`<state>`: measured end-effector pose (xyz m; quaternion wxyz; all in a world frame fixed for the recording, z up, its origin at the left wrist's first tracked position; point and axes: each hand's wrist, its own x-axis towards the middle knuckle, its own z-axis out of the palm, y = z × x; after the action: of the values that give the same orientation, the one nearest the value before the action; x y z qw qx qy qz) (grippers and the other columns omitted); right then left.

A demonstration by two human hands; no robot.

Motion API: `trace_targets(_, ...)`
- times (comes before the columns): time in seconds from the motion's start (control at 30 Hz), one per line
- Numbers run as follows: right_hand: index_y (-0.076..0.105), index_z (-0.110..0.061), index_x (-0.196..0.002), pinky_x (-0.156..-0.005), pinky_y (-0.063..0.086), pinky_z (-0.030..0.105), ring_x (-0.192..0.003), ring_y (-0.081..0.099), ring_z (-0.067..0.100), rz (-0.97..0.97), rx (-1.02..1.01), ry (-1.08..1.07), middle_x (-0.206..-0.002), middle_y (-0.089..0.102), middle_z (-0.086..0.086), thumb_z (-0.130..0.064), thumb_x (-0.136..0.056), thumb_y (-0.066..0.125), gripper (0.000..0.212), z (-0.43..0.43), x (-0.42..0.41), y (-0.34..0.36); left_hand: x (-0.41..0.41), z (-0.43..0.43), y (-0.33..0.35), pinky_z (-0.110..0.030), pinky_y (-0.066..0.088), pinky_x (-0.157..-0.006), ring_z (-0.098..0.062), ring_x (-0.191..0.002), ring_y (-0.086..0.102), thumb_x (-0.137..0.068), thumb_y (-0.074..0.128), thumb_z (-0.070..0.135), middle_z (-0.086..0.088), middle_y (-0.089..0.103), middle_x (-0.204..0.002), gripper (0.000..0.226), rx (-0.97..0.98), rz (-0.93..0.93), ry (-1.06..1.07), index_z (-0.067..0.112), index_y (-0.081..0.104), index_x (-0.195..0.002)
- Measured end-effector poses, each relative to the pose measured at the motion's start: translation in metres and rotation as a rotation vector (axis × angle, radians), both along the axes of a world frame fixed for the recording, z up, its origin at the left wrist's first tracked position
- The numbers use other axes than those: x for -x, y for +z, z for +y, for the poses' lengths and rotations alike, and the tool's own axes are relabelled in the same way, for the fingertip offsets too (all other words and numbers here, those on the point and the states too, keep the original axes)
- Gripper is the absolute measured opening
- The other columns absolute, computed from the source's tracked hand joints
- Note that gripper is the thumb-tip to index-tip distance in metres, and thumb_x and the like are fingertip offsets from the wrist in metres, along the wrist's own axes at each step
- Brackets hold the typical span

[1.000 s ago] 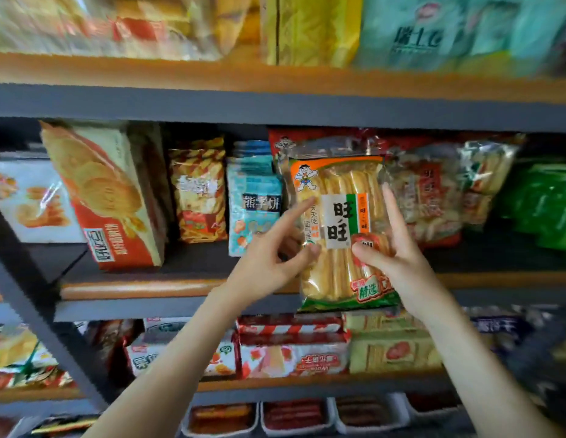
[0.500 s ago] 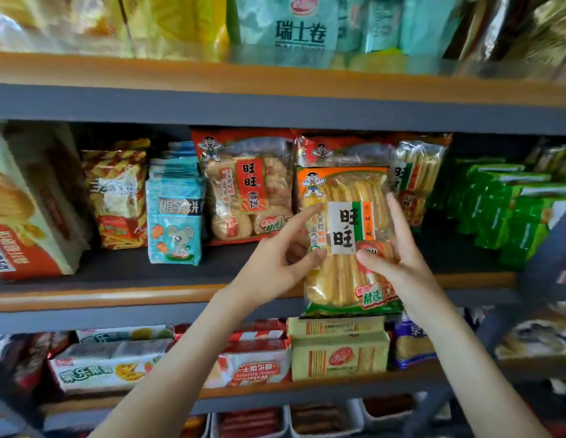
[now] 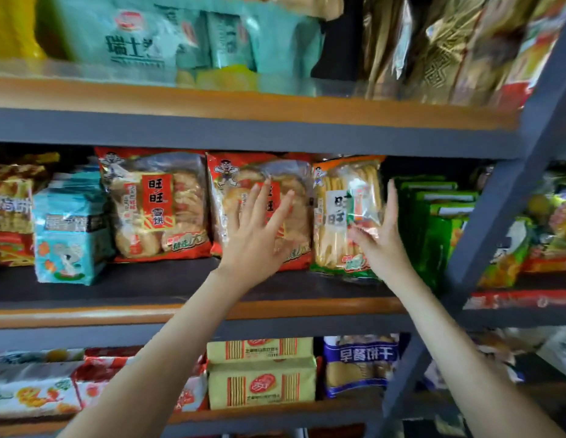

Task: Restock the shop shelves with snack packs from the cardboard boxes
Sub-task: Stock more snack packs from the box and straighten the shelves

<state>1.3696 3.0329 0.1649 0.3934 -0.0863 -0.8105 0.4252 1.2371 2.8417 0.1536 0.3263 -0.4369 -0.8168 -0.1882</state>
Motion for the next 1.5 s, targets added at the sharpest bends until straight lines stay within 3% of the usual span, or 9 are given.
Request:
trace_targets(0.13,-0.005,-0.047,-0.148,-0.111,0.036,0.035,-0.139,0.029,0.005,-0.077,-0.024,0.021,-0.16,0.003,-0.01,-0.001,-0.092,0.055,0.094,0.026,0.029,0.001,0.03,0.008,-0.014,-0.056,0.006,-0.115,-0.035,-0.145,0.015,-0.081,0.05,0.069,-0.02,0.019,-0.157,0.092,0.229,0.14,0.147,0.022,0.018,-0.152)
trace_targets(0.4,0.001,-0.022,-0.152,-0.109,0.034,0.051,-0.137,0.03,0.029,-0.031,0.031,-0.251,-0.152,0.012,0.015,0.006,-0.088,0.055,0.089,0.043,0.049,-0.011,0.056,-0.008,-0.009,-0.06,0.019,-0.11,-0.035,-0.142,0.021,-0.078,0.025,0.075,-0.021,0.024,-0.154,0.094,0.31,0.296,0.122,0.021,0.009,-0.153)
trace_targets(0.5,-0.004,-0.02,-0.152,-0.116,0.015,0.055,-0.143,0.011,0.035,-0.158,-0.115,-0.276,-0.156,0.003,0.018,-0.013,-0.081,0.073,0.105,0.041,0.053,-0.01,0.059,-0.009,-0.011,-0.056,0.014,-0.113,-0.032,-0.144,0.014,-0.078,0.028,0.076,-0.019,0.018,-0.156,0.097,0.29,0.301,0.104,0.024,-0.004,-0.154)
trace_targets(0.6,-0.014,-0.023,-0.151,-0.116,0.003,0.047,-0.145,-0.012,0.033,-0.369,-0.407,-0.312,-0.156,-0.02,0.017,-0.038,-0.071,0.081,0.125,0.027,0.056,-0.007,0.059,-0.007,-0.011,-0.055,0.013,-0.114,-0.034,-0.144,0.019,-0.078,0.037,0.075,-0.019,0.019,-0.157,0.096,0.286,0.286,0.095,0.023,0.009,-0.154)
trace_targets(0.73,-0.024,-0.025,-0.148,-0.115,0.019,0.045,-0.142,-0.025,0.032,-0.493,-0.492,-0.369,-0.151,-0.035,0.015,-0.045,-0.077,0.074,0.122,0.012,0.063,-0.006,0.058,-0.004,-0.012,-0.056,0.014,-0.114,-0.032,-0.145,0.015,-0.073,0.057,0.069,-0.019,0.02,-0.157,0.097,0.258,0.288,0.089,0.02,0.026,-0.15)
trace_targets(0.93,-0.026,-0.017,-0.147,-0.115,-0.01,0.048,-0.136,-0.036,0.031,-0.572,-0.684,-0.552,-0.143,-0.045,0.013,-0.055,-0.082,0.063,0.116,0.004,0.061,-0.004,0.054,-0.007,-0.01,-0.057,0.012,-0.114,-0.034,-0.145,0.011,-0.081,0.039,0.072,-0.021,0.015,-0.157,0.089,0.287,0.31,0.101,0.018,0.025,-0.151)
trace_targets(1.07,-0.006,-0.019,-0.153,-0.117,-0.006,0.047,-0.145,-0.019,0.028,-0.495,-0.602,-0.4,-0.157,-0.023,0.012,-0.037,-0.091,0.061,0.093,-0.029,0.045,0.004,0.038,-0.023,-0.011,-0.057,0.009,-0.113,-0.036,-0.142,0.021,-0.088,0.036,0.063,-0.018,0.027,-0.155,0.07,0.169,0.214,0.061,0.021,0.042,-0.143)
trace_targets(1.23,0.039,-0.014,-0.143,-0.111,0.029,0.03,-0.136,0.034,0.02,-0.166,-0.382,-0.088,-0.145,0.038,0.005,-0.024,-0.094,0.057,0.053,-0.12,0.021,-0.006,0.002,-0.068,-0.023,-0.051,0.035,-0.101,-0.035,-0.123,0.046,-0.088,0.047,0.034,-0.016,0.051,-0.137,0.045,-0.072,-0.038,0.033,0.012,0.059,-0.126)
trace_targets(1.5,0.06,-0.006,-0.118,-0.093,0.045,0.026,-0.106,0.058,0.017,0.025,-0.197,0.518,-0.111,0.063,0.004,-0.011,-0.087,0.056,0.031,-0.267,0.036,-0.078,-0.076,-0.208,-0.091,-0.005,0.038,-0.085,0.006,-0.098,0.053,-0.09,0.046,0.019,0.011,0.056,-0.111,0.03,-0.482,-0.471,0.181,0.012,0.062,-0.114)
